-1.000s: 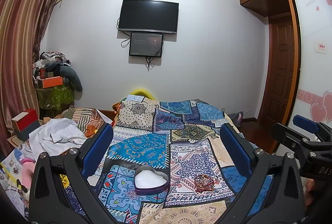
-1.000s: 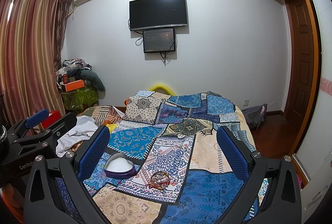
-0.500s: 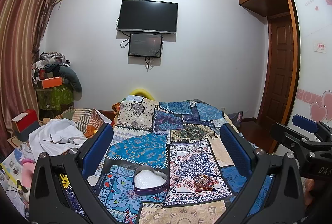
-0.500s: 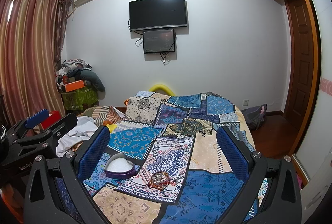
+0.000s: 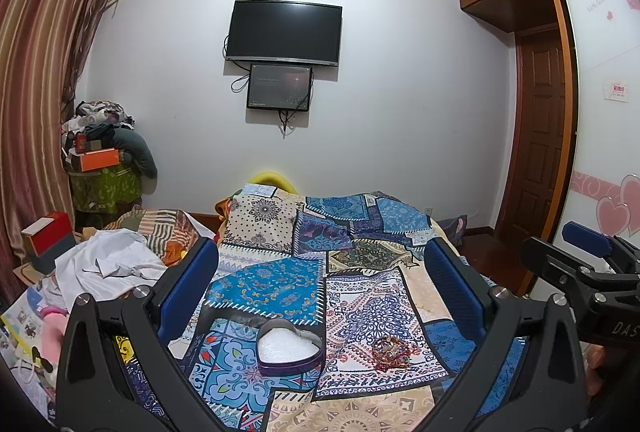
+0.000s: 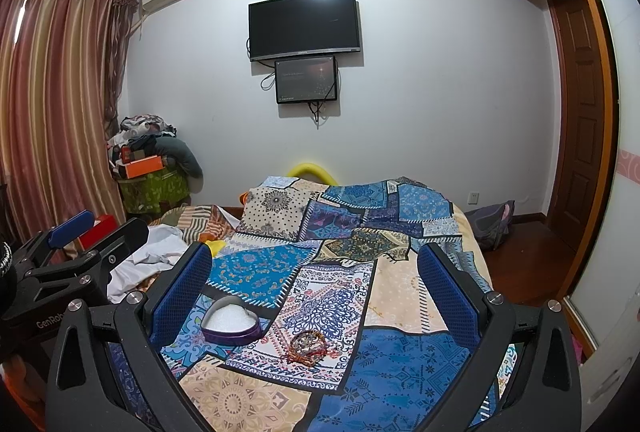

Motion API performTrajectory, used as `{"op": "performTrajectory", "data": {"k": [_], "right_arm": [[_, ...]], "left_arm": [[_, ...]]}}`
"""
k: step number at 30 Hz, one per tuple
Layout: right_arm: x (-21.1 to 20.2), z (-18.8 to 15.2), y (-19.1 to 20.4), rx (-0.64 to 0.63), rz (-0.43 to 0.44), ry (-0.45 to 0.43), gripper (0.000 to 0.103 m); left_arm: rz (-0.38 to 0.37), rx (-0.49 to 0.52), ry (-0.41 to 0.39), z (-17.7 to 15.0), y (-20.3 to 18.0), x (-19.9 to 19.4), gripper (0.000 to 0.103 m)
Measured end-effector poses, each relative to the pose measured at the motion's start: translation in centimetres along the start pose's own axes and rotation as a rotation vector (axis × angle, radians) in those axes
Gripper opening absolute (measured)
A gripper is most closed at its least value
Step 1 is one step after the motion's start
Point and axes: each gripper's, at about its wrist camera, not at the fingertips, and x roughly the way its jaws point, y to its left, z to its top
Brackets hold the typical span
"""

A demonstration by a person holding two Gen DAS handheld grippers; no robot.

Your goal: Organize jewelry

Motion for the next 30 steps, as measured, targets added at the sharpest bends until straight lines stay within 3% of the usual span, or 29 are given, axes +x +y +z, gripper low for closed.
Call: {"op": "performTrajectory", "data": {"k": [15, 23, 30], "right_arm": [[1.9, -1.0, -1.5, 0.020, -0.015, 0.043, 0.102], [5.1, -3.4, -4.0, 0.028, -0.088, 0.135, 0.102], [8.0, -5.8, -6.4, 0.040, -0.141, 0.251, 0.102]], "left_arm": [[-0.004, 0.005, 0.057, -0.7, -0.6, 2.3, 0.103], [-0.005, -0.014, 0.206, -2.9, -0.4, 7.2, 0.103], [-0.029, -0.013, 0.381, -7.1, -0.6, 12.1, 0.103]]}}
